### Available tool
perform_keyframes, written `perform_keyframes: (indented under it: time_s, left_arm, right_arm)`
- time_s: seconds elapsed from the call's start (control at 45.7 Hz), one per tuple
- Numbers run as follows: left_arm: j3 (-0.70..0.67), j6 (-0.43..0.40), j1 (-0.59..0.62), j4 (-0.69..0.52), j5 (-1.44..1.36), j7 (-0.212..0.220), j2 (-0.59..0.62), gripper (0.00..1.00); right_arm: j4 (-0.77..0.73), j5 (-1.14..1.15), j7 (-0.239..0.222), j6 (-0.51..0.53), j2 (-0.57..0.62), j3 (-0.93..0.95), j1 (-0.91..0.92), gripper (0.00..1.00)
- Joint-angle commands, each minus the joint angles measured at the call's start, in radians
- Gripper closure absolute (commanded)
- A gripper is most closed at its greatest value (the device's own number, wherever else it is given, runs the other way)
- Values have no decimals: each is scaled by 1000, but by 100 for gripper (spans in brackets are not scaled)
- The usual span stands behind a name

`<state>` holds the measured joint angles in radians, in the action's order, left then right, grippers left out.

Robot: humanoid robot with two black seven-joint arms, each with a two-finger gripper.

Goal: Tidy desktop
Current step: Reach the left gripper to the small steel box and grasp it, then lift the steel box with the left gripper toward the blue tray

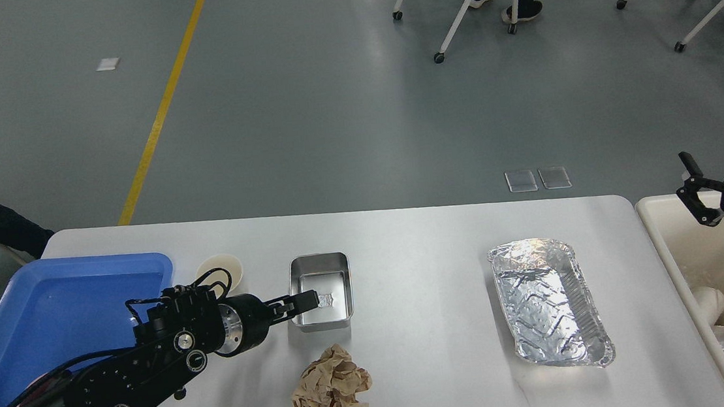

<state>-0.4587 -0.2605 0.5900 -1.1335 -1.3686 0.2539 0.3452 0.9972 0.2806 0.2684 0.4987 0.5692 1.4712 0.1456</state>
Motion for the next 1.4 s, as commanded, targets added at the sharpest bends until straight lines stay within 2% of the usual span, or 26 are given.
perform_keyframes:
  time_s: [0.0, 0.241, 0.372, 0.547, 0.635, 1.028, 1.379]
  left_arm:
    - [0, -2, -2, 14, -1, -1, -3, 19]
    - [2, -3, -2, 41, -4, -4, -3, 19]
    - [43, -5, 5, 46, -4, -5, -3, 29]
    - [58, -5, 13, 67, -3, -10, -21, 36]
    - [58, -5, 11, 89, -4, -12, -49, 45]
    - [58, -11, 8, 120, 6, -15, -52, 100]
    - [61, -22, 21, 112, 11, -18, -48, 100]
  right_arm:
    - [0, 0, 0, 0, 0, 0, -1, 0]
    - [0, 0, 0, 0, 1, 1, -1, 0]
    - [0, 0, 0, 0, 3, 1, -1, 0]
    - [0, 0, 0, 1, 3, 14, -3, 0]
    - [0, 0, 0, 1, 5, 15, -3, 0]
    - [0, 0, 0, 3, 17, 26, -3, 0]
    - [0, 0, 0, 1, 17, 27, -3, 0]
